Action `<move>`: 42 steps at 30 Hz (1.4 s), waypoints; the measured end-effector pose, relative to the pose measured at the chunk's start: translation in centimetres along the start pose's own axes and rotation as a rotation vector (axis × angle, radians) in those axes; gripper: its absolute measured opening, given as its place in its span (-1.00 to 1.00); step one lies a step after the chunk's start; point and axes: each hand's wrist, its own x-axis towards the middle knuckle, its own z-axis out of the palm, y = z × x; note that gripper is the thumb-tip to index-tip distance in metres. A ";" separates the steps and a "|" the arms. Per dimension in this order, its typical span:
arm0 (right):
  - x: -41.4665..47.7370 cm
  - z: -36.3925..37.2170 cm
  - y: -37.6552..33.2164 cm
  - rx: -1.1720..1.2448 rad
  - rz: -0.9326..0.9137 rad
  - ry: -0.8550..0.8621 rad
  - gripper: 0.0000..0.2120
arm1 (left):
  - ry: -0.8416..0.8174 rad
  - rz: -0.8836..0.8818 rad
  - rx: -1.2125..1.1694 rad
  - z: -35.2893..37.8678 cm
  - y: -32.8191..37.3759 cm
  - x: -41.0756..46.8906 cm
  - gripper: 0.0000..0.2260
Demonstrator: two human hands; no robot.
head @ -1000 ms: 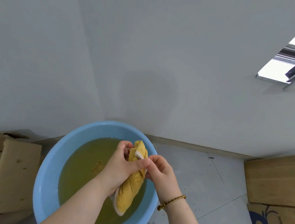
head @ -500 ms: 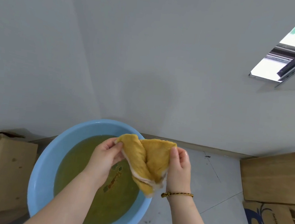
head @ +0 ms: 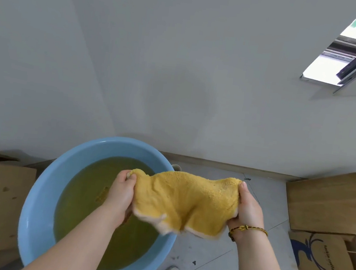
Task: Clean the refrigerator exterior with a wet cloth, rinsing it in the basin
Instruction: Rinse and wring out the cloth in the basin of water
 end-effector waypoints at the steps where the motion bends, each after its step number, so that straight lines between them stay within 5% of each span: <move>1: 0.3 -0.4 -0.4 -0.027 -0.026 0.031 -0.79 | 0.027 0.017 0.043 -0.3 0.0 0.2 -0.75; 7: 0.3 0.3 -0.9 -0.077 -0.095 -0.048 -0.84 | -0.156 -0.018 -0.135 1.1 1.1 -1.0 -0.83; 12: -1.0 3.2 1.6 -0.408 -0.177 -0.265 -0.79 | -0.461 -0.035 -0.229 4.2 0.7 -2.4 -0.76; 17: -1.5 3.0 3.5 -0.661 -0.229 -0.561 -0.68 | -0.434 -0.036 -0.220 5.0 -0.2 -2.1 -0.75; 21: 1.1 1.4 3.3 -0.307 -0.250 -0.302 -0.72 | -0.342 -0.154 -0.389 4.3 -0.9 -1.0 -0.89; 23: 3.2 0.6 3.9 -0.387 -0.250 -0.148 -0.83 | -0.343 -0.204 -0.420 4.3 -1.3 -0.5 -0.89; 26: 5.8 0.3 6.0 -0.535 0.062 -0.243 -0.59 | -0.367 -0.244 -0.412 4.5 -2.2 0.4 -0.87; 30: 6.9 0.7 7.1 -0.423 0.393 -0.401 -0.66 | -0.412 -0.270 -0.383 4.4 -2.9 1.0 -0.86; 35: 8.1 1.2 7.9 -0.457 0.125 -0.229 -0.83 | -0.312 -0.261 -0.334 3.9 -3.2 2.9 -0.86; 42: 11.1 2.2 9.2 -0.600 -0.054 -0.211 -0.65 | -0.262 -0.136 0.105 2.5 -6.2 7.5 -0.37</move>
